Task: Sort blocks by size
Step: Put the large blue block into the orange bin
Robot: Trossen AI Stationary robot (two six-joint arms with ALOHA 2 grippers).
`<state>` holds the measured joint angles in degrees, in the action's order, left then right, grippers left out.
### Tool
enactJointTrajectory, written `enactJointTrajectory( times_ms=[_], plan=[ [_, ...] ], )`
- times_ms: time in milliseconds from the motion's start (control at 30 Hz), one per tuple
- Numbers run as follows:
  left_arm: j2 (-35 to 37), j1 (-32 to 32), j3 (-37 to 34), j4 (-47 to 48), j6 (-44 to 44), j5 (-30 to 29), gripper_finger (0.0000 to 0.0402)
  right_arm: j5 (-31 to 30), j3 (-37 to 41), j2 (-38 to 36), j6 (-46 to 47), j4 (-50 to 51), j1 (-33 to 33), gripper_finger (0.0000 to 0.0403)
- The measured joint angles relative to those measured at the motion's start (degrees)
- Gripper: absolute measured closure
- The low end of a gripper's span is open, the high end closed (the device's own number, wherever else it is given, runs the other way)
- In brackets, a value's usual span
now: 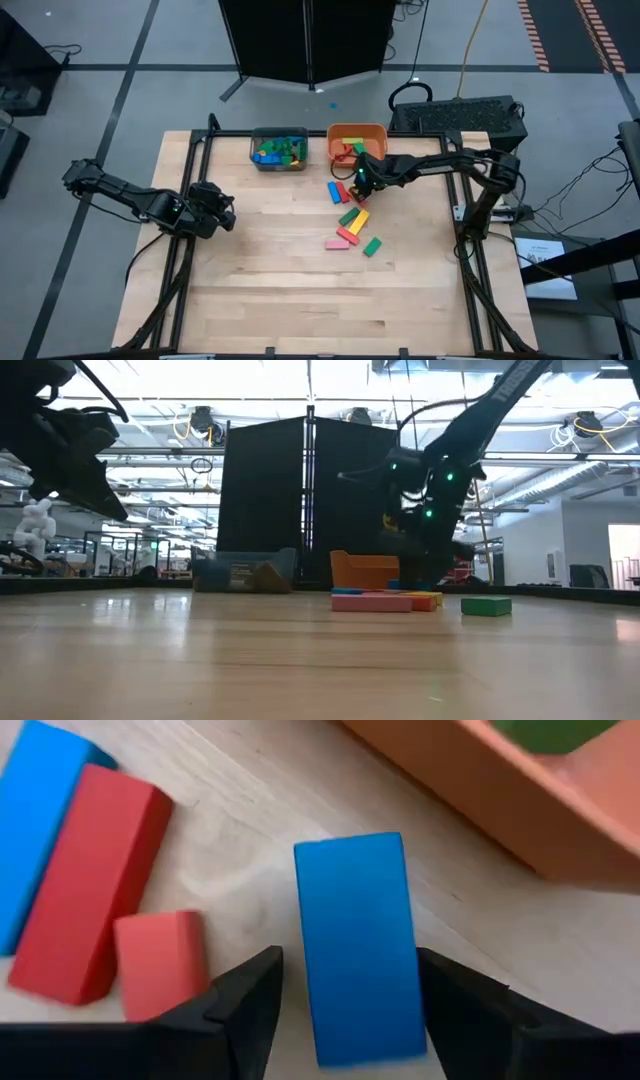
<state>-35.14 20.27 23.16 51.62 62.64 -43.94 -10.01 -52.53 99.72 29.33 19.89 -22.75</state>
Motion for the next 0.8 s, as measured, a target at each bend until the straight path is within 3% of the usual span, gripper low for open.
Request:
enactJointTrajectory(
  times_ms=[100, 233, 400, 600, 800],
  plan=[
    [0.0, 0.0, 0.0, -0.05, 0.08, 0.02, 0.0401, 1.56, -0.76, 2.44, 0.3, -0.32, -0.17, 0.0208],
    [0.0, 0.0, 0.0, -0.09, 0.08, 0.21, 0.0401, 1.1, -0.78, 2.22, 1.47, -0.25, 1.1, 0.0291],
    [0.0, 0.01, 0.0, -0.05, 0.04, 0.18, 0.0401, 4.08, -2.37, -1.37, 1.99, 2.02, 2.19, 0.0292],
    [0.0, 0.0, 0.0, 0.13, 0.01, 0.15, 0.0401, 4.26, -11.07, -8.18, 0.08, 3.64, 1.6, 0.0292],
    [-0.21, 0.0, 0.0, 0.32, 0.0, -1.14, 0.0401, -1.24, -19.83, -5.65, -6.64, 2.22, -5.2, 0.0292]
  ],
)
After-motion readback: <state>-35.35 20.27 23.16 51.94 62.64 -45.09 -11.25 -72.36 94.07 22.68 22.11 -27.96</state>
